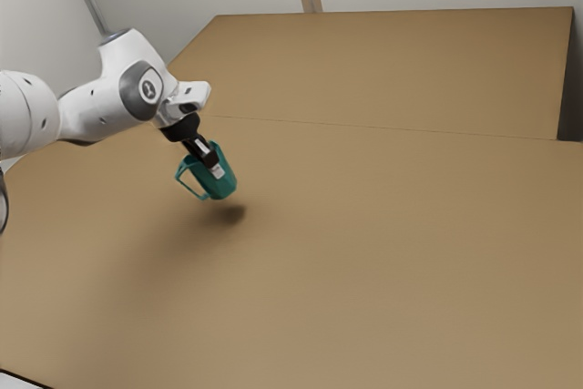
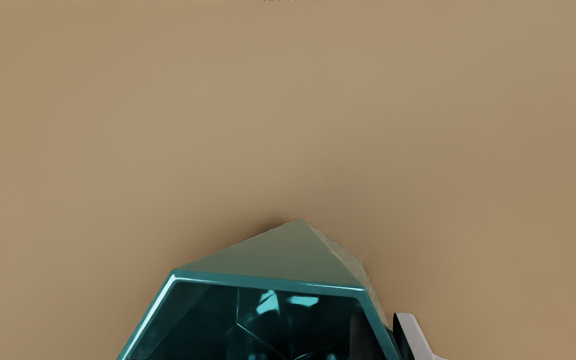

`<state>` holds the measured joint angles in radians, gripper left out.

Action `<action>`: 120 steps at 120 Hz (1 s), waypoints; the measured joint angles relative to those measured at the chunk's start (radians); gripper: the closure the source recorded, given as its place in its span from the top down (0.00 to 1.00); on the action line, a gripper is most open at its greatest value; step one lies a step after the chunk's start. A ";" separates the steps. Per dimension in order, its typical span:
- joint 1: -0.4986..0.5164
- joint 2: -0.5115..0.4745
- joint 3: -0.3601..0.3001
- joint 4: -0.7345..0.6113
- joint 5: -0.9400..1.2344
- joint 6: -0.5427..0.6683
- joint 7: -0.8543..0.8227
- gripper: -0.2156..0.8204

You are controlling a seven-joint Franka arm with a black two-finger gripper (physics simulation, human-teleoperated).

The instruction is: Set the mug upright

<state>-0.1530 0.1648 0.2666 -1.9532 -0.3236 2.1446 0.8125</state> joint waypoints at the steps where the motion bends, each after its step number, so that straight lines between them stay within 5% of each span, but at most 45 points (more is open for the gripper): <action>1: -0.003 0.001 0.000 0.000 0.006 0.004 -0.004 0.04; 51: -0.082 0.118 -0.001 0.009 0.184 0.199 -0.152 0.04; 100: -0.093 0.156 -0.001 0.008 0.220 0.251 -0.226 0.04; 120: -0.100 0.155 0.000 0.008 0.218 0.251 -0.236 0.38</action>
<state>-0.2531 0.3196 0.2662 -1.9455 -0.1055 2.3957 0.5761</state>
